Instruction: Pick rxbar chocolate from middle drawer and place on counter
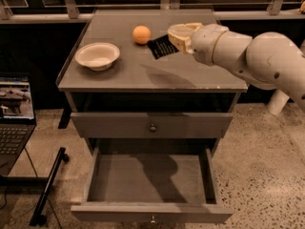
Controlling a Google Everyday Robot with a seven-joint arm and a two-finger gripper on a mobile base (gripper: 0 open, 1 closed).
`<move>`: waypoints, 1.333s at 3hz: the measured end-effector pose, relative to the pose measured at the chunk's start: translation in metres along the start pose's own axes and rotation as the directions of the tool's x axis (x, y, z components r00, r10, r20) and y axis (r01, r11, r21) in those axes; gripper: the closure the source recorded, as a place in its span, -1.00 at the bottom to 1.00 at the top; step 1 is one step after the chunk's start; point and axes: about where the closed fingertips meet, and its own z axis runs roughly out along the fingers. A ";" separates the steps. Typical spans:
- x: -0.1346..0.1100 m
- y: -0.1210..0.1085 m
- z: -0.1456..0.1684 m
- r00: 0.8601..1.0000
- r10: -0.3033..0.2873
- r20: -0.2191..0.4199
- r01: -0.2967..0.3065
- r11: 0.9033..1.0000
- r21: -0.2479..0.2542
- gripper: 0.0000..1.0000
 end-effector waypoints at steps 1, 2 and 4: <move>0.020 -0.007 0.014 0.999 0.024 -0.042 -0.023 1.000 0.011 1.00; 0.023 -0.008 0.014 0.999 0.027 -0.047 -0.026 1.000 0.012 0.62; 0.023 -0.008 0.014 0.999 0.027 -0.047 -0.026 1.000 0.012 -0.28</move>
Offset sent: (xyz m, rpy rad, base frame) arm 0.0152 -0.0009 -0.0166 -0.0072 0.0377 -0.0202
